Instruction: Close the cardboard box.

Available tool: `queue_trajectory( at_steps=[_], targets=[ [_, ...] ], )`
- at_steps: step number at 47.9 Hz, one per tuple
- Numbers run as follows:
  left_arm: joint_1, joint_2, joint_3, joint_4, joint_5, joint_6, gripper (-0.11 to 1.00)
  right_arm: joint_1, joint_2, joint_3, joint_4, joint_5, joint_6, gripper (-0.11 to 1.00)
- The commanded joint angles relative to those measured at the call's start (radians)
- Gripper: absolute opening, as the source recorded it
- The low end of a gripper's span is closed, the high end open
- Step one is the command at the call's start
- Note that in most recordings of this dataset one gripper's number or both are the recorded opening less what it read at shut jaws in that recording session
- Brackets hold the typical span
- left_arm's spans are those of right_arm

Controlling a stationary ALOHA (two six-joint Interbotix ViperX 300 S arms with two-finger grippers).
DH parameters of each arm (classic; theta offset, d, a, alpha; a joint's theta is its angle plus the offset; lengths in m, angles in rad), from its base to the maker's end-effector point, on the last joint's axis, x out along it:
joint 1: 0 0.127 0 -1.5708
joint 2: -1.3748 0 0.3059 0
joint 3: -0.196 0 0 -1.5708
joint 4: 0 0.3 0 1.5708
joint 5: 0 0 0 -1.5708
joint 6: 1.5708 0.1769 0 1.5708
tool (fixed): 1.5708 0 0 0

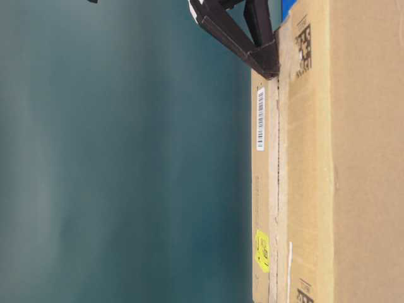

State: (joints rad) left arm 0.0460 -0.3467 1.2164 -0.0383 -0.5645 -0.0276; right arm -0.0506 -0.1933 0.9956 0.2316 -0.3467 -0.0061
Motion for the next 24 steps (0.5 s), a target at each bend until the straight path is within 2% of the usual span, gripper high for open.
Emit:
queue_trajectory(
  at_steps=[1,24],
  targets=[
    [0.006,0.009,-0.009,-0.003,-0.012,0.003,0.00,-0.008,-0.005,-0.012,0.003,-0.006,0.000,0.00],
    [0.011,0.052,-0.008,-0.003,-0.038,0.002,0.00,-0.008,-0.005,-0.011,0.003,-0.009,0.000,0.00]
  ],
)
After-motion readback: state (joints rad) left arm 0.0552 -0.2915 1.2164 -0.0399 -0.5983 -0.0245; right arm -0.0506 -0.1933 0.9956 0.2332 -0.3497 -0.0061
